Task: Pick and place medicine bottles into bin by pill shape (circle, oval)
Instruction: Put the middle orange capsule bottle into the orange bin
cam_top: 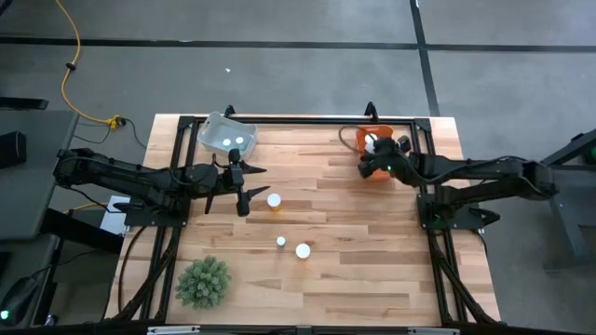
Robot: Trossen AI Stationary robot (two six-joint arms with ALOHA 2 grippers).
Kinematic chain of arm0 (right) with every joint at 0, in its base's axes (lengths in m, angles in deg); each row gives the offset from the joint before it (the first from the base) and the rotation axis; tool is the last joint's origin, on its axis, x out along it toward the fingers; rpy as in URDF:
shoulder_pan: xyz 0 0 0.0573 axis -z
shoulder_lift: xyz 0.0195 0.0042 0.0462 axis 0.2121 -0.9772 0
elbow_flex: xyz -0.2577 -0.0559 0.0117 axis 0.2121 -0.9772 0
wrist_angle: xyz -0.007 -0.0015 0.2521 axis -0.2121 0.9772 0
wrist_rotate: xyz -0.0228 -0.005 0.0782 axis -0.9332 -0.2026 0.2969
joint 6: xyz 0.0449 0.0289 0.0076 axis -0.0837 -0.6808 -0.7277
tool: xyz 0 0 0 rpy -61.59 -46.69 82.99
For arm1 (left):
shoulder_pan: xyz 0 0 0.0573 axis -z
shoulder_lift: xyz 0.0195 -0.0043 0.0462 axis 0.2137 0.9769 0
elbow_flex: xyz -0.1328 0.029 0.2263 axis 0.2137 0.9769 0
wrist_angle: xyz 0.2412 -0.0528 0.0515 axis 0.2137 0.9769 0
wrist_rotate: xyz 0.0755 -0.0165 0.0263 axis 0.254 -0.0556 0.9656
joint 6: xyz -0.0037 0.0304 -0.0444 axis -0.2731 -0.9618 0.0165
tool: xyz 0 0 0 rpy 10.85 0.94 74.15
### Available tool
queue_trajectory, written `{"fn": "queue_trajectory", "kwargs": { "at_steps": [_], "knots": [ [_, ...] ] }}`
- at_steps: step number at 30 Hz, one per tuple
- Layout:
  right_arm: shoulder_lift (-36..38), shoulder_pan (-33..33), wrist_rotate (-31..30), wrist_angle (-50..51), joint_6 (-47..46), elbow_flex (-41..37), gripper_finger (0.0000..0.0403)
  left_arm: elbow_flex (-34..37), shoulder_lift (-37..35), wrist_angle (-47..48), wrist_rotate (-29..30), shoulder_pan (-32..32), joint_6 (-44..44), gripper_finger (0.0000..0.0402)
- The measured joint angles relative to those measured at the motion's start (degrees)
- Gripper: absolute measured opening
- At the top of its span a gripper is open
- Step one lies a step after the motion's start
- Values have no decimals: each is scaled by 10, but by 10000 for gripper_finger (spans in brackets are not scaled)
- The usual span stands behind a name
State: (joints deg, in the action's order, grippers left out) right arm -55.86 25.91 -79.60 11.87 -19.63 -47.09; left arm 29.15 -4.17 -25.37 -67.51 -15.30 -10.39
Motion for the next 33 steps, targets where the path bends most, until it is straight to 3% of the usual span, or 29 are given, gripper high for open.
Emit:
{"fn": "queue_trajectory", "kwargs": {
  "at_steps": [7, 12, 22, 33],
  "knots": [
    [-24, 113, 82, -107, 17, -39, 195, 0, 0, -1, 0, 0, 0, 223],
    [-54, 142, 143, -123, 17, -39, 195, 0, 0, 0, 7, 0, 0, 223],
    [-113, 146, 128, -126, 17, -39, 195, 0, 0, 0, 9, 0, 0, 223],
    [-122, 146, 124, -137, 15, -39, 195, 0, 0, 0, 9, 0, 1, 223]
  ]
}}
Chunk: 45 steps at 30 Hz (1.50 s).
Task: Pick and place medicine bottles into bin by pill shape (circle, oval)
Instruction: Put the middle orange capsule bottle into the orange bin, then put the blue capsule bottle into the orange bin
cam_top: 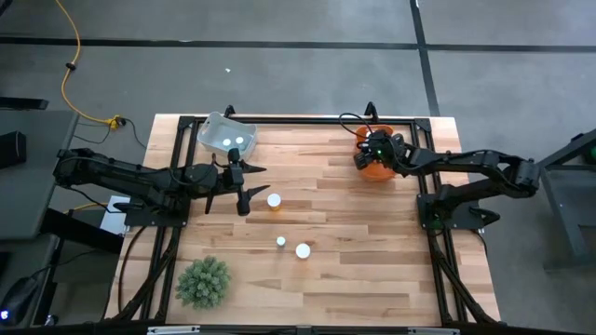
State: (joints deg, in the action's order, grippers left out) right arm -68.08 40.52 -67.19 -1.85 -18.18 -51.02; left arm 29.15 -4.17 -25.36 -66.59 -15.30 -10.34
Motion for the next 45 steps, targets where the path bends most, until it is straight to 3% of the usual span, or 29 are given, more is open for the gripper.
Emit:
{"fn": "queue_trajectory", "kwargs": {
  "at_steps": [20, 30, 36, 45],
  "knots": [
    [0, 0, 5, 3, 0, 0, 196, 0, 0, 0, 2, 0, 1, 223],
    [0, 0, 6, 3, 0, 0, 242, 0, 0, 0, 2, 0, -1, 223],
    [0, 0, 8, 3, 0, 0, 246, 0, 0, 0, 2, 0, 0, 223],
    [56, -6, 6, -24, 81, 15, 245, 0, 0, 1, 2, 0, 0, 223]
  ]
}}
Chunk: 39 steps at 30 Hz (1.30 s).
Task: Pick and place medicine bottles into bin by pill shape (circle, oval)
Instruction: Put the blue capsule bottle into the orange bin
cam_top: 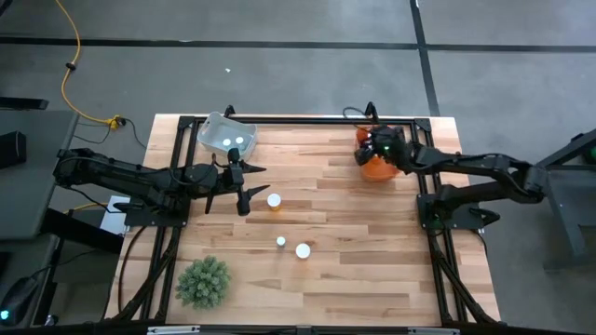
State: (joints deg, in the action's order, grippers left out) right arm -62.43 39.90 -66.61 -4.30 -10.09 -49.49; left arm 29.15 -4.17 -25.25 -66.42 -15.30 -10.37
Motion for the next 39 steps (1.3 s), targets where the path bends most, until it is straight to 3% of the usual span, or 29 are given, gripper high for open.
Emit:
{"fn": "queue_trajectory", "kwargs": {
  "at_steps": [5, 10, 13, 18, 30, 39],
  "knots": [
    [45, -52, 99, -118, 48, 1, 245, 0, 0, 3, 0, 0, 0, 223],
    [17, -134, 242, -272, 94, 1, 245, 0, 0, 3, 2, 0, 2, 223],
    [-3, -177, 286, -335, 133, 1, 245, 0, 0, 3, 2, 0, 2, 223],
    [-16, -216, 269, -359, 188, 1, 245, 0, 0, 3, 2, 0, 0, 223],
    [-15, -217, 256, -344, 189, 1, 245, 0, 0, -1, -1, 0, 10, 223],
    [-15, -217, 256, -345, 178, 1, 245, 0, 11, -18, -153, 23, 51, 223]
  ]
}}
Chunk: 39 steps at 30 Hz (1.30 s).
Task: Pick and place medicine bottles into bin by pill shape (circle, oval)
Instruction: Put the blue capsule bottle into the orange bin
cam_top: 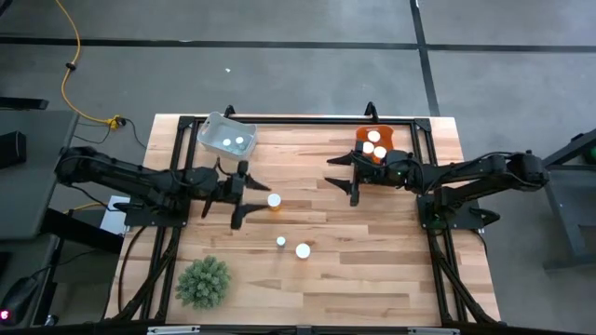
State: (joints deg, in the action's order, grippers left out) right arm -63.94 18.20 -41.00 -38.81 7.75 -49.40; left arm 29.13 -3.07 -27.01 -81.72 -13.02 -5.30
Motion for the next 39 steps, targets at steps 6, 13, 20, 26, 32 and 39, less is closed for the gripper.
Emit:
{"fn": "queue_trajectory", "kwargs": {
  "at_steps": [6, 13, 20, 26, 32, 39],
  "knots": [
    [0, 0, 0, 1, 0, 0, 245, -32, 41, 24, 2, 34, 0, 223],
    [0, 0, 0, 5, 0, 0, 245, -93, 125, 71, -20, 45, 10, 223],
    [0, 0, 0, 11, 0, 0, 245, -135, 206, 73, -121, 45, 7, 223],
    [0, 0, -1, 11, 0, 0, 245, -156, 242, 74, -153, 49, -11, 223],
    [0, 0, -2, 13, 0, 0, 245, -163, 245, 73, -162, 62, -22, 223],
    [0, 0, -4, 13, 0, 0, 245, -163, 245, 74, -162, 91, -71, 223]
  ]
}}
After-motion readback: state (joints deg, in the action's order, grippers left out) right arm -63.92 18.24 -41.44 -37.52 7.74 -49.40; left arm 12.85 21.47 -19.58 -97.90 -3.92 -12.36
